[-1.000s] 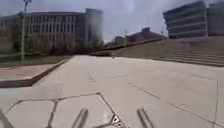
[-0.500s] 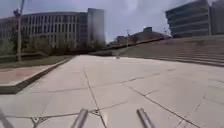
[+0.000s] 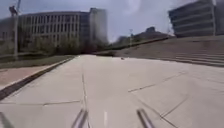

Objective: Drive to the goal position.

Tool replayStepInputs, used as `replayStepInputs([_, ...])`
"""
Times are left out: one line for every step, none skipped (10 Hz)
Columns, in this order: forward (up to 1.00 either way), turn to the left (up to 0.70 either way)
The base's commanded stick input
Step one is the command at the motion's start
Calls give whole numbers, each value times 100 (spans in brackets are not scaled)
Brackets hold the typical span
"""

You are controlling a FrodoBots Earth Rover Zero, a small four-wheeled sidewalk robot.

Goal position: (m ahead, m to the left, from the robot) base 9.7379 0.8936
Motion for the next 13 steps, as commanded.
replayStepInputs([100,0])
replayStepInputs([100,0])
replayStepInputs([100,0])
replayStepInputs([100,0])
replayStepInputs([100,0])
replayStepInputs([100,0])
replayStepInputs([100,0])
replayStepInputs([100,0])
replayStepInputs([100,0])
replayStepInputs([100,0])
replayStepInputs([100,0])
replayStepInputs([100,0])
replayStepInputs([100,-2])
